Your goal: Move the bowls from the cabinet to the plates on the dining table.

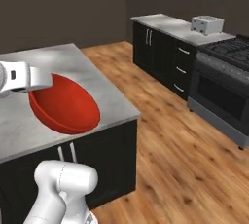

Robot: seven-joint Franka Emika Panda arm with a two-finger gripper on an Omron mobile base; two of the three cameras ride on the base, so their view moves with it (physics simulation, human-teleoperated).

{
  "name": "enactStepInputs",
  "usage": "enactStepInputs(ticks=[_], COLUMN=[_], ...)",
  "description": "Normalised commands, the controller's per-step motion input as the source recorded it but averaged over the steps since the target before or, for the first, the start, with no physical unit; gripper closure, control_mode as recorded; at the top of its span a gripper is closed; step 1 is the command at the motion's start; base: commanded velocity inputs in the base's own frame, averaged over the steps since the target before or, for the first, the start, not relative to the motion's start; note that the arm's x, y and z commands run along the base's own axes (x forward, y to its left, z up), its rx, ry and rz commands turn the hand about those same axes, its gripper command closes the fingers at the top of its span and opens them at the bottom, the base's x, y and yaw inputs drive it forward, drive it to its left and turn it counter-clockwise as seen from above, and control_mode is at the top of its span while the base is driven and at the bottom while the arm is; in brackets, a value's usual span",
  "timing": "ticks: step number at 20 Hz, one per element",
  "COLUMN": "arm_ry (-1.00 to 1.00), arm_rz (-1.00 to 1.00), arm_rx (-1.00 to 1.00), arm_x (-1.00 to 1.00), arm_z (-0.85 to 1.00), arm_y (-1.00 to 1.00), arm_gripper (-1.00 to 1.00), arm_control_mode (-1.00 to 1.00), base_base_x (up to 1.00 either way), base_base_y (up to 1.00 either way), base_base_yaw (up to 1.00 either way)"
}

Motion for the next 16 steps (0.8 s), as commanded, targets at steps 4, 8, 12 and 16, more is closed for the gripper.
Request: enactStepInputs(ticks=[4,8,12,16], arm_ry=[0.00,0.00,0.00,0.00], arm_rz=[0.00,0.00,0.00,0.00], arm_rx=[0.00,0.00,0.00,0.00], arm_x=[0.00,0.00,0.00,0.00], arm_z=[0.00,0.00,0.00,0.00], arm_y=[0.00,0.00,0.00,0.00], arm_gripper=[1.00,1.00,1.00,1.00], arm_control_mode=[1.00,1.00,1.00,1.00], base_base_x=[0.48,0.24,0.13,0.23], base_base_y=[-0.28,-0.09,-0.16,-0.23], base_base_yaw=[0.37,0.41,0.42,0.40])
